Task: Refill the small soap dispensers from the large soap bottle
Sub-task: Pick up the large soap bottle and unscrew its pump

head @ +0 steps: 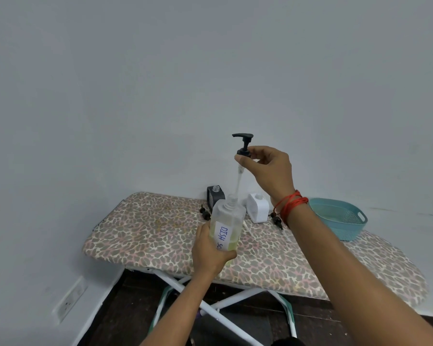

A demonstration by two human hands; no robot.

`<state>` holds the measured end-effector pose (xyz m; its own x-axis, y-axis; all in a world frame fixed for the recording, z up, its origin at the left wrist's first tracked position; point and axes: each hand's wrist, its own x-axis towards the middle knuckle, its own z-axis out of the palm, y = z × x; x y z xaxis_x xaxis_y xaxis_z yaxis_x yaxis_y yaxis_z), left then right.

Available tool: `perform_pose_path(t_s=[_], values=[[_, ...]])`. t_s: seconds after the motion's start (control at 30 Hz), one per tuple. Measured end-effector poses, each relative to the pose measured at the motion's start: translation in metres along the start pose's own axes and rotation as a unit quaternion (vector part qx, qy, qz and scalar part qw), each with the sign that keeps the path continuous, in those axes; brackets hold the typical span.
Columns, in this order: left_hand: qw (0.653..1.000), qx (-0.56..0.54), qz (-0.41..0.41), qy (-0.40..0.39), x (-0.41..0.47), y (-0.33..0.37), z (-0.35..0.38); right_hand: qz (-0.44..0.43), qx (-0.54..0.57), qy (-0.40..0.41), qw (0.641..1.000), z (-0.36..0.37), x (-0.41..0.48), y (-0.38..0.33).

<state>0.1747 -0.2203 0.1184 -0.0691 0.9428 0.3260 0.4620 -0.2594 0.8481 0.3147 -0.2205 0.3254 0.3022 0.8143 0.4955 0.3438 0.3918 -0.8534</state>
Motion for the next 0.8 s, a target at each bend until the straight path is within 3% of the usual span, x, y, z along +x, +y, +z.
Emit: perform_pose_path(t_s=[0.8], values=[[1.000, -0.012, 0.003, -0.019, -0.001, -0.010, 0.005, -0.033, 0.024, 0.059, 0.997, -0.007, 0.001, 0.006]])
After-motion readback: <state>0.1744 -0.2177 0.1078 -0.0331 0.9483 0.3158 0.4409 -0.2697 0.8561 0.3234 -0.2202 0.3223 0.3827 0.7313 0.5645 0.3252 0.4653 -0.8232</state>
